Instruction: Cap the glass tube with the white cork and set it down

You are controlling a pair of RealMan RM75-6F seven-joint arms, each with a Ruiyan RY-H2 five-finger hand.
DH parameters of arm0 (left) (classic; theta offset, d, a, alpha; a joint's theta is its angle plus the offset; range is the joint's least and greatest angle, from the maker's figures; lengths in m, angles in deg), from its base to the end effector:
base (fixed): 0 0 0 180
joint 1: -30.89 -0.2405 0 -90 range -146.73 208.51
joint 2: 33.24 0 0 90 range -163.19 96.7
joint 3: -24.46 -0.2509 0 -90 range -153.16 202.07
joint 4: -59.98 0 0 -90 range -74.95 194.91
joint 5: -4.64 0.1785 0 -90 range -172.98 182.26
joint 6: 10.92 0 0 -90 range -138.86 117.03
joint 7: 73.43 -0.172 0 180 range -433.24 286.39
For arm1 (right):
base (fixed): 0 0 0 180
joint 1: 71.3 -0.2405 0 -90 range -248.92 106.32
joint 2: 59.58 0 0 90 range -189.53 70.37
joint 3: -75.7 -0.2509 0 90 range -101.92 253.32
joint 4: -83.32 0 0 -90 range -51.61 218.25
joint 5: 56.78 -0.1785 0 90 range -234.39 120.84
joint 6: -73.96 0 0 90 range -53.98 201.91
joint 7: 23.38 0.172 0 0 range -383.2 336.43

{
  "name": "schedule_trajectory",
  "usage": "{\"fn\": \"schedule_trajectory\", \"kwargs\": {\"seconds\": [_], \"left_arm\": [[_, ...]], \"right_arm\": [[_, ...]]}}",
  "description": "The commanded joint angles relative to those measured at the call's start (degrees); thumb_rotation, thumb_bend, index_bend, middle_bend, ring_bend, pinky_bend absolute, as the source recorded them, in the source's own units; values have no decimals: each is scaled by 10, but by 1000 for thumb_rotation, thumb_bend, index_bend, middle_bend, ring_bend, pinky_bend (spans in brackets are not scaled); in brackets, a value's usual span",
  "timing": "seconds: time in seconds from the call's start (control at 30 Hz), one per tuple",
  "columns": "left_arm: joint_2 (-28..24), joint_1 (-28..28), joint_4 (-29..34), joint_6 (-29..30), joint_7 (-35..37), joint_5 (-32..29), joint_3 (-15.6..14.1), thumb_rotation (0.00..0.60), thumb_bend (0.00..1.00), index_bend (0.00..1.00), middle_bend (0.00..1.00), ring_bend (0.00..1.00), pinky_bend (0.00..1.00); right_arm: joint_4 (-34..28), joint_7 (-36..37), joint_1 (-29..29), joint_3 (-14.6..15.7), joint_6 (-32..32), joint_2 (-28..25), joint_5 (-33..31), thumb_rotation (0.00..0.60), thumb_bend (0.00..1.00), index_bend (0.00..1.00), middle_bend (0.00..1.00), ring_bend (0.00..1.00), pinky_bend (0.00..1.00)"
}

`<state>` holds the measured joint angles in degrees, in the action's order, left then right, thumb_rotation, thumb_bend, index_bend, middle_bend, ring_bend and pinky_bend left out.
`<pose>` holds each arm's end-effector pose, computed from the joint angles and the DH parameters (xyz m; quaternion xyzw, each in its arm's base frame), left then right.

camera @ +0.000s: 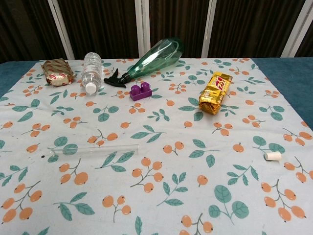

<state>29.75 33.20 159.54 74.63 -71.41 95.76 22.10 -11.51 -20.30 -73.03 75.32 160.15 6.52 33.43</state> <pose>-0.2742 0.1747 0.1643 -0.5986 -0.4471 -0.4067 0.5257 -0.2850 -0.1816 0.1635 0.5841 -0.4333 0.4169 0.5452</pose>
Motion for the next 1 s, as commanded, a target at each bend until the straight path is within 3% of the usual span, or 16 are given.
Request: {"fn": "schedule_trajectory", "kwargs": {"seconds": [0.03,0.67,1.0], "left_arm": [[0,0,0,0,0,0,0,600,133,93,85,0,0],[-5,4,16,-16,-10,-12,-1,600,148,119,86,0,0],[17,44,69,-63,-80,-52,34,600,203,172,128,0,0]], "right_arm": [[0,-1,0,1,0,0,1,600,310,0,0,0,0],[1,1,1,3,2,0,7,600,310,0,0,0,0],[-6,8,-1,5,-3,-2,7,600,310,0,0,0,0]]}}
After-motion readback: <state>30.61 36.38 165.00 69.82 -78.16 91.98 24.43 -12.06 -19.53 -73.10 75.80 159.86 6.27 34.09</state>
